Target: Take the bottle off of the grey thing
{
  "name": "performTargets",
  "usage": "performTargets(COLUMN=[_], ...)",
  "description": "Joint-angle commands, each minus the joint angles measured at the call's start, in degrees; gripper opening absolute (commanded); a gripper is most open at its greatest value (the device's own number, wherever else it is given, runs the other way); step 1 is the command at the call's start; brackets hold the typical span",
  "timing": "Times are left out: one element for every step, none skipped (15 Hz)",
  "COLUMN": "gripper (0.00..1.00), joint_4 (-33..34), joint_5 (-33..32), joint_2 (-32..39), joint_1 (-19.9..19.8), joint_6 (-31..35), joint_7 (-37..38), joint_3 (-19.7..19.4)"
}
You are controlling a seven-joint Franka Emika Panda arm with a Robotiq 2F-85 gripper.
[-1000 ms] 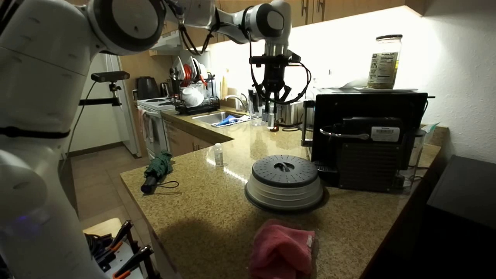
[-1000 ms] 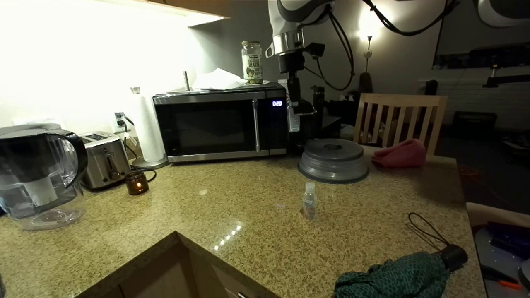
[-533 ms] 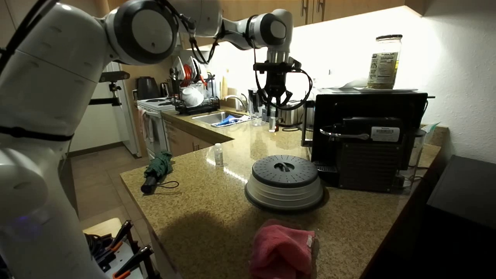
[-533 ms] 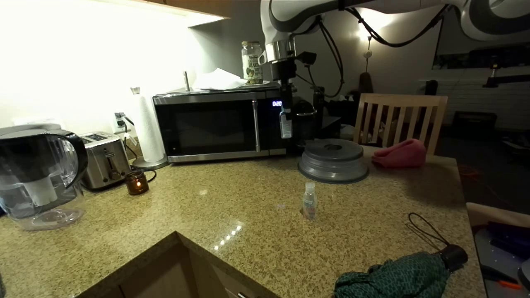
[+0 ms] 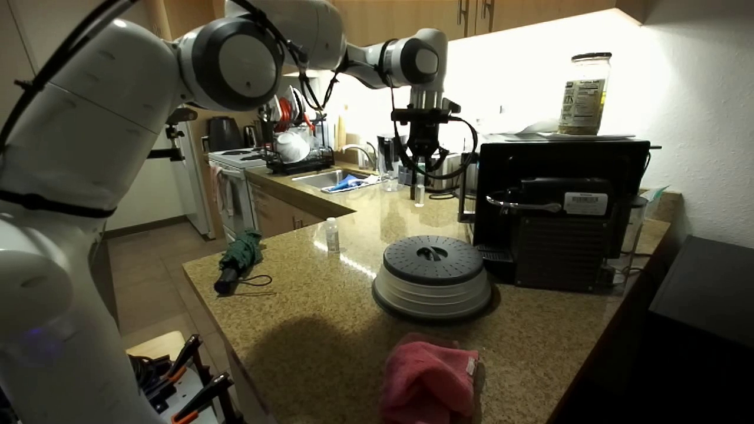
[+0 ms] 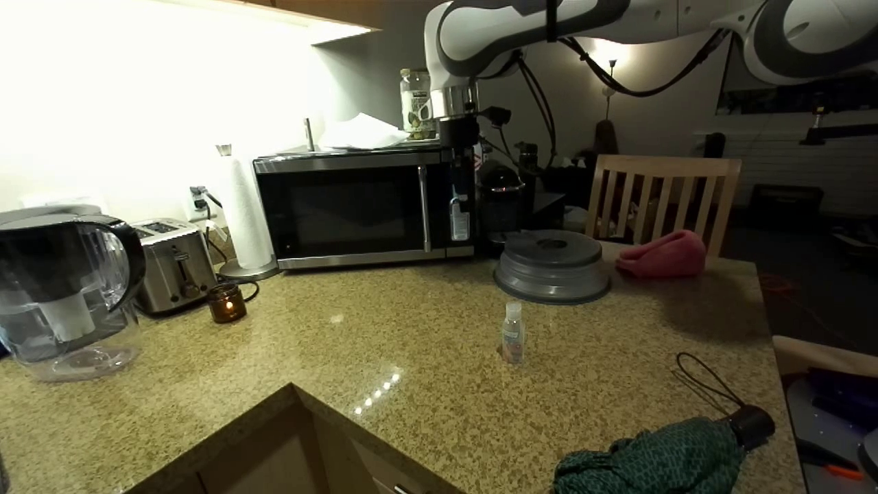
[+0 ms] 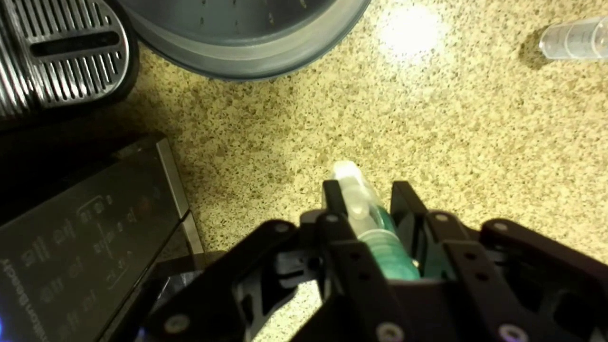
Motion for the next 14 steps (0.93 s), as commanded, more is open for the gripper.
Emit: performTargets(gripper=[0.11, 0.11, 0.11, 0.11, 0.11, 0.11, 0.11, 0.11, 0.11, 0.11, 0.11, 0.11, 0.11, 0.11], joint_4=[1.4, 1.4, 1.4, 1.3, 1.4, 1.5, 1.6, 2.2, 2.5, 3.0, 3.3, 3.7, 3.7, 4.0], joint_5=[-0.6, -0.6, -0.4, -0.3, -0.2, -0.2, -0.3, -0.5, -0.4, -0.3, -0.3, -0.3, 0.0, 0.1], joint_2=[2.4, 3.0, 3.6, 4.2, 4.9, 5.5, 6.0, 6.7, 7.3, 7.8, 8.2, 8.6, 8.9, 9.1], joint_1=[0.6, 0.7, 0.9, 1.3, 1.7, 2.1, 2.5, 2.5, 2.7, 2.7, 2.8, 2.8, 2.9, 2.8], joint_6=[2.6, 3.3, 3.9, 4.5, 4.8, 5.3, 5.5, 5.3, 5.3, 5.3, 5.2, 5.2, 5.4, 5.4], joint_7=[0.2, 0.3, 0.5, 0.6, 1.0, 1.3, 1.6, 2.1, 2.3, 2.7, 2.9, 3.1, 3.0, 2.9], joint_3=[-0.1, -0.1, 0.0, 0.2, 0.2, 0.2, 0.1, 0.5, 0.5, 0.5, 0.5, 0.4, -0.1, -0.1])
